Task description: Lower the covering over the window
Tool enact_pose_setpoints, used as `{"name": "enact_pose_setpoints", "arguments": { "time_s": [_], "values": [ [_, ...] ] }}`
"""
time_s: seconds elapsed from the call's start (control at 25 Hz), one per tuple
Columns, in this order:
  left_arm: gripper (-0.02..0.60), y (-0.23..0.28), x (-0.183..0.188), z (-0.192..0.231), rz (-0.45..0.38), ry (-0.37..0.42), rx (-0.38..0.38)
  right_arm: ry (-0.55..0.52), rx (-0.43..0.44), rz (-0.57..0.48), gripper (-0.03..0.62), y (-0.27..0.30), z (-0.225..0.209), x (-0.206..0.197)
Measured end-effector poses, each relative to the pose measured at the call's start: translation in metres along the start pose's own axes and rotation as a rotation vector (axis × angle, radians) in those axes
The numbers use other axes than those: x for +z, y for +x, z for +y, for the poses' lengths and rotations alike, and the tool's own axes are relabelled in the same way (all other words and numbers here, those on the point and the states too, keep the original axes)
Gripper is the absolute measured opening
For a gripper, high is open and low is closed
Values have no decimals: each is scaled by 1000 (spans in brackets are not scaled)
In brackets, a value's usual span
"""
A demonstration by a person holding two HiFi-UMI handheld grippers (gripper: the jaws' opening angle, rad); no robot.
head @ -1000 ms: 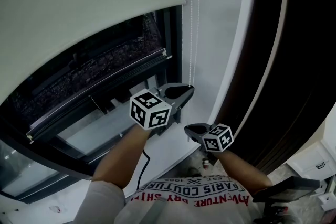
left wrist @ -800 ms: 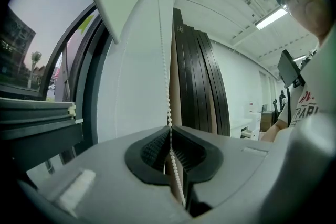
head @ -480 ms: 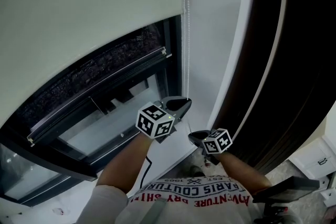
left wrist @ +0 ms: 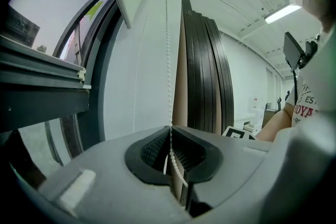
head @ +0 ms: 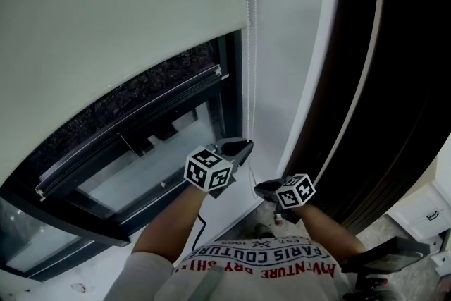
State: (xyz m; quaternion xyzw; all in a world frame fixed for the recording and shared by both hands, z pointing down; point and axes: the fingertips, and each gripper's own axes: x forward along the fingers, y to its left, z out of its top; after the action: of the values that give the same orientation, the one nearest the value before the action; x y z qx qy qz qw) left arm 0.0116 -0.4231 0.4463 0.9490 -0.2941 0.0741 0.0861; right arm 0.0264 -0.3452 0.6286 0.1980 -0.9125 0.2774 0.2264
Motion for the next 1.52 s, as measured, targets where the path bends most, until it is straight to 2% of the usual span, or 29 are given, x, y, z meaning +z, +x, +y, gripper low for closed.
{"name": "enact_pose_setpoints", "arguments": {
  "time_s": [0.16, 0.24, 0.44, 0.6, 0.84, 1.04, 1.16, 1.28, 1.52],
  "values": [
    [12, 0, -1, 0, -1, 6, -2, -17, 35, -27, 120, -16, 6, 21],
    [12, -1, 0, 2, -4, 5, -2, -51, 30, -58, 139, -31, 7, 42],
    [12, -2, 1, 1, -2, 11, -9, -189, -4, -216, 140, -80, 21, 131],
    [12, -1, 0, -6, 3, 17, -20, -296, 18, -360, 133, -117, 55, 209],
    [12, 4, 2, -14, 10, 29, -49, -385, 28, -480, 130, -135, 88, 281],
    [12, 4, 2, -22, 12, 27, -64, -402, 63, -555, 129, -141, 107, 322],
    [12, 5, 3, -24, 12, 31, -75, -434, 49, -575, 112, -146, 110, 338],
    [12, 5, 2, -27, 12, 59, -77, -450, 32, -581, 32, -151, 107, 345],
    [12, 6, 1, -27, 6, 68, -78, -418, 28, -618, 21, -154, 102, 346]
  ]
}}
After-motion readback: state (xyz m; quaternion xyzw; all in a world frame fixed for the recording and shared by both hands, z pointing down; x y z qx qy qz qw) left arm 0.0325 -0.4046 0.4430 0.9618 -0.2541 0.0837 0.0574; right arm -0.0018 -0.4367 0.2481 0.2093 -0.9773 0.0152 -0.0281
